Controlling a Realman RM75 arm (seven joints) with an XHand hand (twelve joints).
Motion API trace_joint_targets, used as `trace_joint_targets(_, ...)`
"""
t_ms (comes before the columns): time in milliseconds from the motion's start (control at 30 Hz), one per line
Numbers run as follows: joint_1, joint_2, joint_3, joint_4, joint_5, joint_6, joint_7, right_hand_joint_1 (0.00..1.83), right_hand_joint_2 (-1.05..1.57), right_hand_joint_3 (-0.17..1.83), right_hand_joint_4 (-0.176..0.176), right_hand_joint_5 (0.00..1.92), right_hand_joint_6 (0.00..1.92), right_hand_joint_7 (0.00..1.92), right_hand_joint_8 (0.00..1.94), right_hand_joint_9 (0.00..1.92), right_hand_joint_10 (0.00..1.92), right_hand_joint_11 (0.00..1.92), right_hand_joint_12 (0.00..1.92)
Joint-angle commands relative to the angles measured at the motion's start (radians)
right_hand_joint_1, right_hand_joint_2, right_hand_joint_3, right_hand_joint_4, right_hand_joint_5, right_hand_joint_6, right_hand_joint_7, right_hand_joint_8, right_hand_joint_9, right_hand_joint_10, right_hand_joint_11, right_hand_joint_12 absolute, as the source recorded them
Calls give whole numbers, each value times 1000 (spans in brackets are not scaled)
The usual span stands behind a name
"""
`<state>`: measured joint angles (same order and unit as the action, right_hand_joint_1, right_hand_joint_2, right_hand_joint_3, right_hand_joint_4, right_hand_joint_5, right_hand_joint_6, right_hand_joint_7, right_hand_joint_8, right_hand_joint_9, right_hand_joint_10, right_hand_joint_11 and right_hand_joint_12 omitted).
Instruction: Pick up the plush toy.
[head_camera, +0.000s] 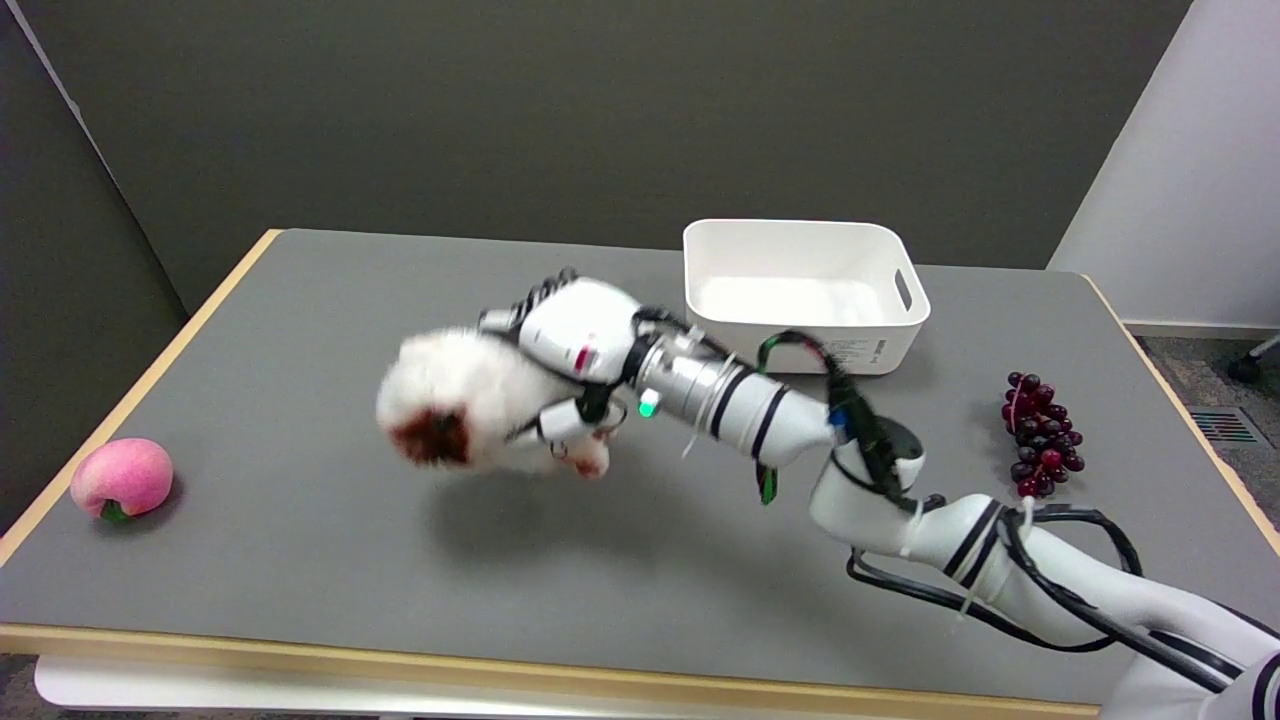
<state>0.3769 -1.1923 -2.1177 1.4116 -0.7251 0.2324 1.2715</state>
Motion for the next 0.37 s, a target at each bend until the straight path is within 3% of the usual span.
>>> trace_joint_targets(33, -92, 24, 451, 269, 285, 48, 15, 1197, 1167, 200, -176, 558, 1488, 874, 1386, 831, 1277, 722, 1619)
trace_joint_targets(167, -92, 27, 577, 260, 298, 5, 15, 1196, 1176, 186, -176, 552, 1488, 870, 1394, 828, 1272, 729, 1642)
trace_joint_targets(367, -84, 81, 644, 200, 292, -93, 15, 1188, 1179, 187, -161, 557, 1499, 861, 1402, 830, 1271, 750, 1675)
